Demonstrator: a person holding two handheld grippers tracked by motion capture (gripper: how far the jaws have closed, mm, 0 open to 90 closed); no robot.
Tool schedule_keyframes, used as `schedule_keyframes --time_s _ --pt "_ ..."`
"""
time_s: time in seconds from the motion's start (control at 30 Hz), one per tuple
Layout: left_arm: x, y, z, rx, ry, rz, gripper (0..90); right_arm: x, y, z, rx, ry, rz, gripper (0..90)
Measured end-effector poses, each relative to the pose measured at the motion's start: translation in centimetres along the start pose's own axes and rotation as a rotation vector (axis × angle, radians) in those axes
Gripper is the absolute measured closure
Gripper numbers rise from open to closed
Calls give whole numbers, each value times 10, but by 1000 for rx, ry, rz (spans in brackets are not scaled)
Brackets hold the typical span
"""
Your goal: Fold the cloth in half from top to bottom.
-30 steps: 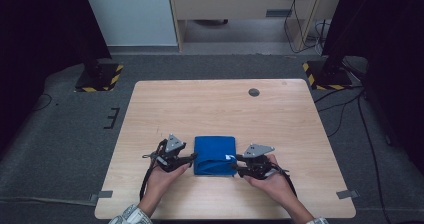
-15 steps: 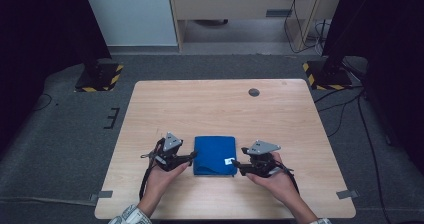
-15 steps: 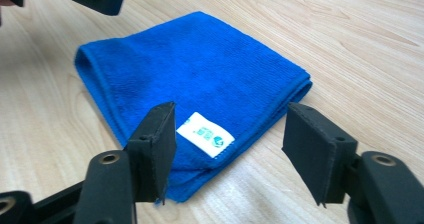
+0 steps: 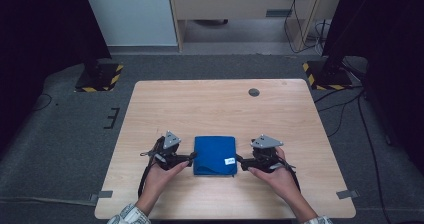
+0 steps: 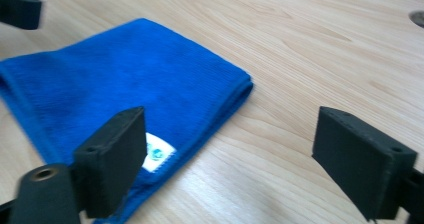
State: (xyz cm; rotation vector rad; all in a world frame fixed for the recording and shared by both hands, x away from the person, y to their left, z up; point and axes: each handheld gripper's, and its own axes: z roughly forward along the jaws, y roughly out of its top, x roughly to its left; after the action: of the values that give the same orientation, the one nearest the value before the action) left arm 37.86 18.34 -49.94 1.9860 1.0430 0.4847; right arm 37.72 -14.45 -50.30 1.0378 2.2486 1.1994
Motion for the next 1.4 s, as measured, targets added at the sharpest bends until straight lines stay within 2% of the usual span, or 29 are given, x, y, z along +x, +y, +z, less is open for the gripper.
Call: schedule_keyframes --time_s 0.13,0.3,0.4,0.6,0.7,0.87,1.07,1.3,1.4 --pt "3 -1 0 -3 8 -2 80 -5 -1 0 -10 -8 7 121" --pt "8 -1 -3 -8 15 -9 76 -11 -3 -2 -5 6 14 86" --pt "13 -1 -3 -3 20 -16 75 -14 -6 -4 11 8 18 86" --pt "23 -3 -4 3 33 -28 74 -26 -8 -7 10 -7 43 87" --pt "23 -3 -6 -3 32 -32 74 -29 -9 -7 14 -15 53 87" --pt "21 -2 -5 1 29 -16 73 -32 -10 -8 18 -20 57 81" --pt "20 -4 -4 6 36 -10 74 -37 -9 -8 -2 -21 73 85" --pt "24 -2 -8 6 36 -15 73 -50 -9 -18 -19 -60 82 95" --pt "28 -1 -11 5 41 -2 73 -56 -10 -22 -26 -79 93 95"
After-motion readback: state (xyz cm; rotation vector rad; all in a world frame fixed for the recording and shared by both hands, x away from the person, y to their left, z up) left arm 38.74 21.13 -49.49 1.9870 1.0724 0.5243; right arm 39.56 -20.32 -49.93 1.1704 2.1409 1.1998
